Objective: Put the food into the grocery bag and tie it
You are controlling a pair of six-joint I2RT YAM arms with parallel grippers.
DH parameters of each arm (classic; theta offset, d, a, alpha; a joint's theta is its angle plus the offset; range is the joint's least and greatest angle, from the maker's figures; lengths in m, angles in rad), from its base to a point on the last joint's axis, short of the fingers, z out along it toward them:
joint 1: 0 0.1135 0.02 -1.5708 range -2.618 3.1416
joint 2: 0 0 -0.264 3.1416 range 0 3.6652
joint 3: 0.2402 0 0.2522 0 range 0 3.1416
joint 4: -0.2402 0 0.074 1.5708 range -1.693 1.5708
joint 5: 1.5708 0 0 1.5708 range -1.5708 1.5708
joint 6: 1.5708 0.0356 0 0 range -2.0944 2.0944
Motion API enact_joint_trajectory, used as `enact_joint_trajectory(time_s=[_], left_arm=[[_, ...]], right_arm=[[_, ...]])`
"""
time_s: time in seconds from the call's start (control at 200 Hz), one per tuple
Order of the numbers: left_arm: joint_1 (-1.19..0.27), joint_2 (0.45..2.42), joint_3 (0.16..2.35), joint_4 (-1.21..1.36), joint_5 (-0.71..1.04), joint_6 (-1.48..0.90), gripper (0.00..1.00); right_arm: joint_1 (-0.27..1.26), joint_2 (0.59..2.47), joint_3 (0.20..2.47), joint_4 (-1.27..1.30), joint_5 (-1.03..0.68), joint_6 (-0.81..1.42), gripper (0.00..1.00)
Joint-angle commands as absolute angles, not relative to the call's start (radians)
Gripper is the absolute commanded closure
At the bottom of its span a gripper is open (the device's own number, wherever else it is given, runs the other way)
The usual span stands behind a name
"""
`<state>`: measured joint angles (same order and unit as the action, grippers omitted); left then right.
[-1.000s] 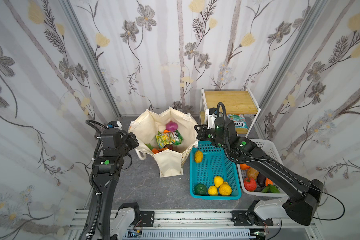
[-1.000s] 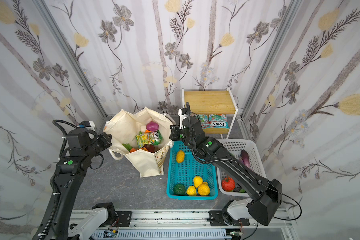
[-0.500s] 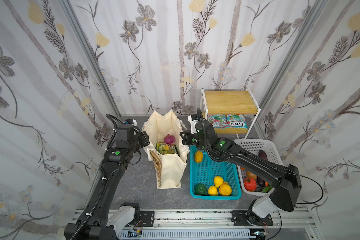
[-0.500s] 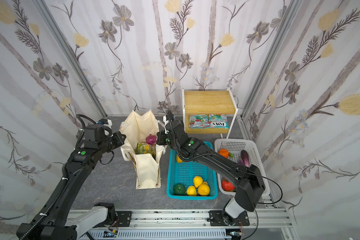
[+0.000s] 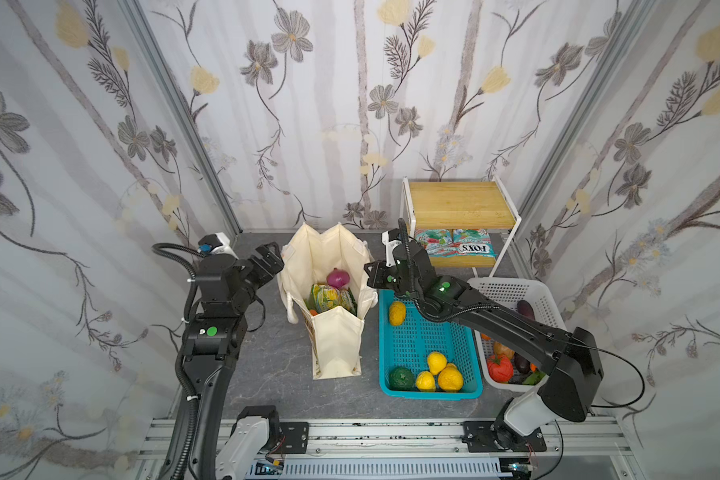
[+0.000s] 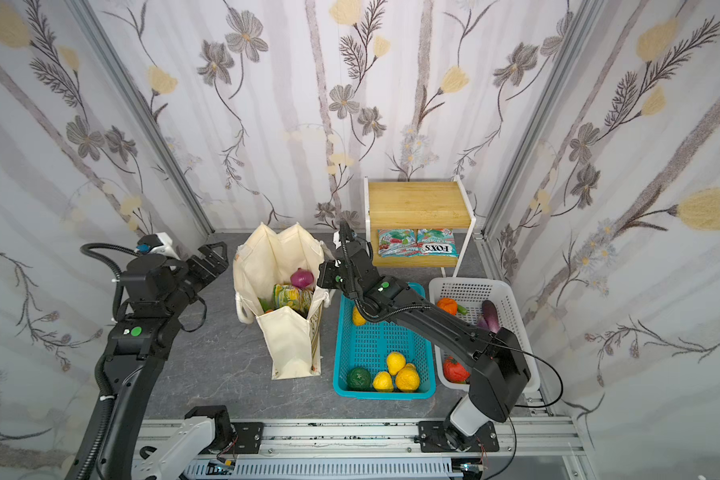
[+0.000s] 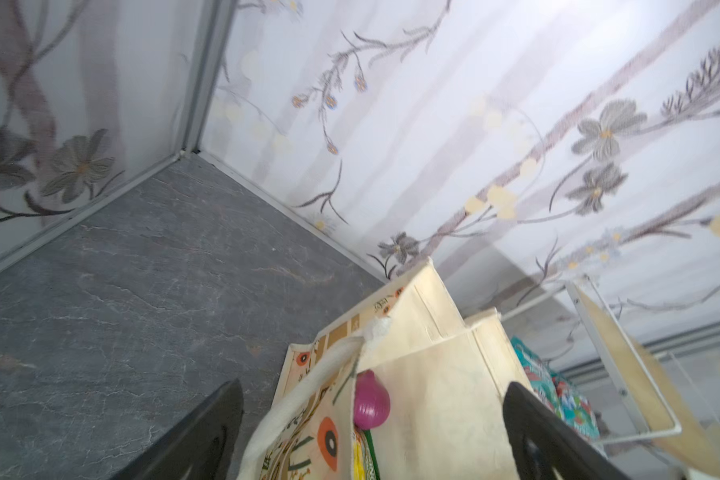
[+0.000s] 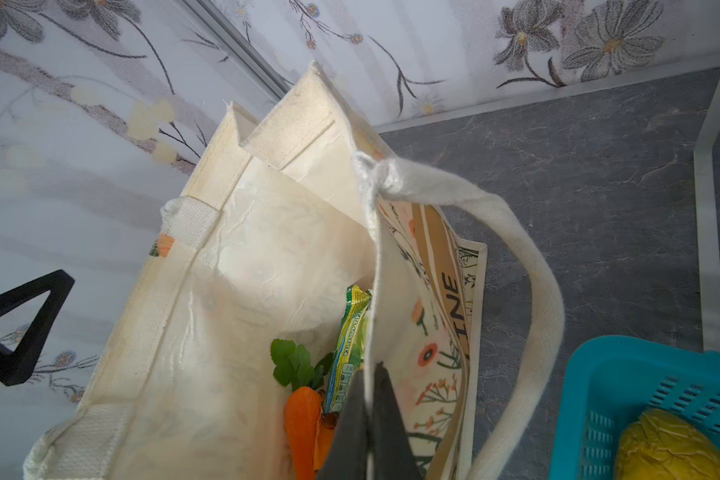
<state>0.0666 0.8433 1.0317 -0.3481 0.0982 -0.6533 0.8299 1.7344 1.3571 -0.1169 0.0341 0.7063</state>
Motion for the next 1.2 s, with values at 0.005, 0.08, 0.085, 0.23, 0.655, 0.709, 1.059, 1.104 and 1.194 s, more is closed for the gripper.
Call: enact_joint_trajectory(time_s=[0.005,0.08,0.085,0.23,0.655,0.709,1.059,1.104,1.194], left_arm=[[0.167,0.759,0.920,-0.317,0.107,-0.906,0.00],[0.185,0.728,0.851,-0.315,0.115,-0.984,0.00],[0.184,0.728,0.847,-0.315,0.116,-0.990,0.00],[0.198,0.721,0.649,-0.220,0.267,-1.234,0.00],[0.131,0.676,0.208,0.382,0.462,-1.503,0.19],[0.125,0.679,0.204,0.407,0.460,-1.500,0.23],[0.097,0.846,0.245,0.603,0.591,-1.505,0.51],[0.099,0.862,0.256,0.611,0.610,-1.501,0.68],[0.116,0.851,0.275,0.609,0.611,-1.491,1.00]], right_arm=[[0.831,1.726,1.340,-0.098,0.035,0.716,1.00],[0.831,1.733,1.337,-0.094,0.025,0.716,1.00],[0.831,1.733,1.337,-0.094,0.024,0.716,1.00],[0.829,1.742,1.341,-0.094,0.008,0.716,1.00],[0.828,1.733,1.327,-0.095,-0.010,0.701,1.00],[0.828,1.729,1.321,-0.094,-0.011,0.701,1.00],[0.828,1.717,1.303,-0.092,-0.002,0.702,1.00],[0.828,1.717,1.304,-0.094,0.000,0.702,1.00],[0.828,1.716,1.305,-0.099,0.004,0.702,1.00]])
